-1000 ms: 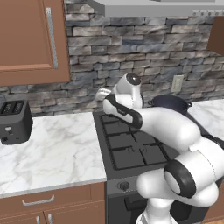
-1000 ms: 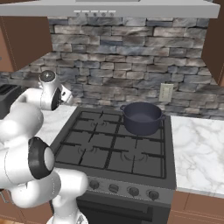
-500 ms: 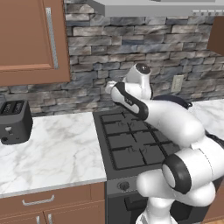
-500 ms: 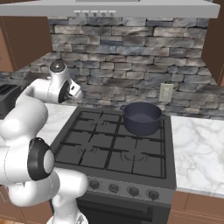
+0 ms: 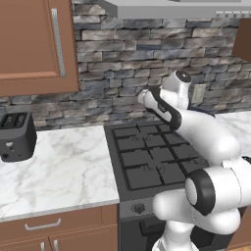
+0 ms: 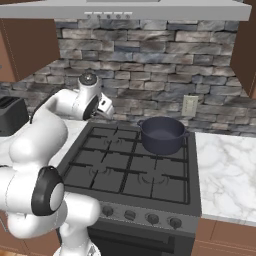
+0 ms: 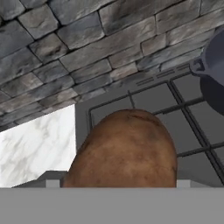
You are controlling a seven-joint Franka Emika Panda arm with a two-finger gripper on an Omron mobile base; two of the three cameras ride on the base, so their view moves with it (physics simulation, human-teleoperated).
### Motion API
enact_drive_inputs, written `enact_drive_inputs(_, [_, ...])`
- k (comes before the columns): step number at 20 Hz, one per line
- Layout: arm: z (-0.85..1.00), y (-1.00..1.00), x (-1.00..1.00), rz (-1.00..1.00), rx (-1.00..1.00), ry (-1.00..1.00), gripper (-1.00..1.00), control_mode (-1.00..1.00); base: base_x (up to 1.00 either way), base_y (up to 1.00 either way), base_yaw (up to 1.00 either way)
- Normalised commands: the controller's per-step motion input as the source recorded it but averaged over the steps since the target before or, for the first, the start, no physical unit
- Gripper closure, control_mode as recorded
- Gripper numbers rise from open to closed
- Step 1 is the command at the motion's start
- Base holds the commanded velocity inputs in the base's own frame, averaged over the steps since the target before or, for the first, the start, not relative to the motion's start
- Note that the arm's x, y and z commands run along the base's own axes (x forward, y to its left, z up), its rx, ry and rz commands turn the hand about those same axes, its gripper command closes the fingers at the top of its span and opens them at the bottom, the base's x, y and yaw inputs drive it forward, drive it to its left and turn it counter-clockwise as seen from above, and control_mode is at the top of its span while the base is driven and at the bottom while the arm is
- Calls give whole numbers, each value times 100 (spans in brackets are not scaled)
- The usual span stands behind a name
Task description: Turn on the burner for the pot on the stove. Wait thirty seconds for the pot to heat up. Then add the potato to the pot.
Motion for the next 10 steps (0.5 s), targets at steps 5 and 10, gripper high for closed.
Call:
enact_drive_inputs(5, [0, -90, 0, -7, 0, 1, 100, -100, 0, 0, 0])
enact_drive_inputs(10, [0, -77, 0, -11, -1, 1, 100, -100, 0, 0, 0])
